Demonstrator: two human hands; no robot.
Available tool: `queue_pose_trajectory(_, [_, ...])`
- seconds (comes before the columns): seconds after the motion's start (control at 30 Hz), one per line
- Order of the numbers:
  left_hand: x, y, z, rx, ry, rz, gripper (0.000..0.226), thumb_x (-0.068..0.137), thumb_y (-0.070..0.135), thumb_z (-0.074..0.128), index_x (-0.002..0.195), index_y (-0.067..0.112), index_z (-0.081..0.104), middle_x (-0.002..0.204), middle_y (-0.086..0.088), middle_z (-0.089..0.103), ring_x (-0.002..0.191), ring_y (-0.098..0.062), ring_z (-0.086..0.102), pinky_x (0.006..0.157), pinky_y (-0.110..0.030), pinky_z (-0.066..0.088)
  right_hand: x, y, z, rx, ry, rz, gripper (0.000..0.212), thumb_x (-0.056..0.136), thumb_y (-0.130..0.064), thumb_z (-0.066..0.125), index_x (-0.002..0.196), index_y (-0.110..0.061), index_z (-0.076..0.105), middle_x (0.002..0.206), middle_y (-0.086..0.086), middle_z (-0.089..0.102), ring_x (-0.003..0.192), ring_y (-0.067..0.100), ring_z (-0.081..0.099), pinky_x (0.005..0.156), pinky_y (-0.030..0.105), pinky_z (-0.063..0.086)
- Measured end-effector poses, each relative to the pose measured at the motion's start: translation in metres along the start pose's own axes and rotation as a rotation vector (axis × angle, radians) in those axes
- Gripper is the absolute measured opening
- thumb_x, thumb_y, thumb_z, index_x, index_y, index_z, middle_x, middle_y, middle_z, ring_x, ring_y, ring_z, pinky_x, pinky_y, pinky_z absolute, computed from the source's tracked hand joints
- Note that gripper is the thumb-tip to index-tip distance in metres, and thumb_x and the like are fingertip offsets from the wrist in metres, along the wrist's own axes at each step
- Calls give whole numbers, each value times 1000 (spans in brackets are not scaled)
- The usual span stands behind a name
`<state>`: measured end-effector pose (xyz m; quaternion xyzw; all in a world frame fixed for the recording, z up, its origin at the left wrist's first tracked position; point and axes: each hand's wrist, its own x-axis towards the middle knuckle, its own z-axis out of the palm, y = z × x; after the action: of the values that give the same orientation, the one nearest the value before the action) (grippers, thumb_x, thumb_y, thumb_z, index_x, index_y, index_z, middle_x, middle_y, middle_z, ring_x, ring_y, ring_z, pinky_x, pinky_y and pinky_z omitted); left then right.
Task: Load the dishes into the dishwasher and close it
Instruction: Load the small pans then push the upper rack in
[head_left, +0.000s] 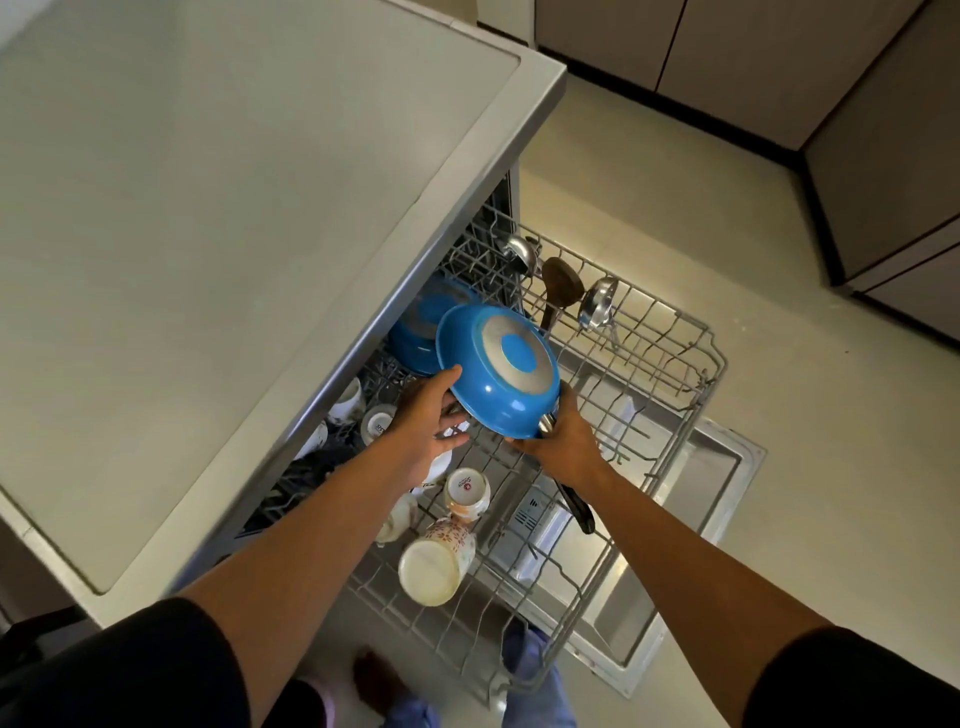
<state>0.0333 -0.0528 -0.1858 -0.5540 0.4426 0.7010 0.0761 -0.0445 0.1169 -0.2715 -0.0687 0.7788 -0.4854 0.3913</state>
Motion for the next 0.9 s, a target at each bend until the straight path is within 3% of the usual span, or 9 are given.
queue_pose_trajectory(0.1, [5, -2, 2, 32, 30, 43, 30, 105, 30, 57, 134, 24, 56, 138, -7, 62, 123, -30, 62, 95, -46, 55, 1, 7, 6, -41, 59, 46, 98, 78, -19, 89, 154, -29, 28, 118, -4, 65, 104, 23, 67, 79, 37, 60])
queue_pose_trajectory(0.17, [7, -2, 3, 60, 39, 67, 32, 106, 20, 54, 137, 25, 54, 140, -7, 60, 125, -31, 61, 94, -45, 55, -2, 9, 11, -135, 92, 41, 90, 81, -22, 86, 151, -28, 30, 103, -7, 65, 94, 22, 69, 67, 26, 53])
queue_pose_trajectory(0.23, [7, -3, 4, 89, 40, 82, 34, 106, 17, 52, 139, 27, 53, 141, -6, 58, 127, -30, 60, 87, -42, 56, -4, 11, 15, -177, 109, 34, 86, 86, -16, 81, 153, -26, 27, 97, -6, 65, 91, 24, 71, 68, 25, 51])
queue_pose_trajectory(0.37, [6, -4, 4, 160, 54, 90, 33, 107, 20, 51, 139, 27, 51, 141, -6, 58, 125, -30, 60, 90, -43, 56, -5, 11, 18, -195, 110, 57, 87, 87, -11, 78, 154, -24, 23, 99, -4, 66, 93, 25, 71, 79, 37, 58])
queue_pose_trajectory(0.5, [6, 0, 4, 87, 41, 37, 39, 100, 24, 62, 137, 22, 52, 138, -8, 61, 122, -30, 62, 101, -48, 53, -8, 6, 15, -260, 120, 61, 85, 85, -18, 81, 148, -24, 25, 98, -1, 71, 92, 26, 73, 75, 35, 57])
queue_pose_trajectory(0.63, [-9, 6, 5, -28, -15, -8, 46, 96, 30, 65, 140, 19, 54, 137, -8, 62, 119, -27, 64, 89, -41, 54, -15, -4, 7, -300, 102, 74, 85, 81, -25, 86, 143, -23, 28, 101, -6, 68, 97, 26, 73, 75, 32, 54])
queue_pose_trajectory(0.7, [-18, 11, 6, -25, -1, 7, 48, 96, 31, 65, 141, 18, 52, 138, -8, 60, 121, -28, 62, 95, -43, 53, -21, -15, 2, -347, 85, 85, 88, 79, -28, 88, 143, -21, 28, 110, 1, 69, 99, 29, 71, 75, 36, 57])
queue_pose_trajectory(0.8, [-34, 18, 10, 166, 56, 86, 61, 98, 29, 64, 152, 18, 38, 154, -8, 47, 134, -31, 52, 108, -45, 44, -28, -39, -6, -461, 72, 99, 84, 82, -24, 82, 145, -15, 27, 116, 11, 67, 101, 36, 68, 79, 45, 60])
queue_pose_trajectory(0.9, [-51, 19, 14, 444, 131, 221, 87, 98, 28, 64, 165, 24, 8, 164, -8, 32, 145, -29, 40, 106, -37, 38, -29, -66, -14, -512, 97, 93, 77, 83, -27, 79, 142, -13, 32, 123, 19, 62, 111, 41, 63, 83, 47, 58])
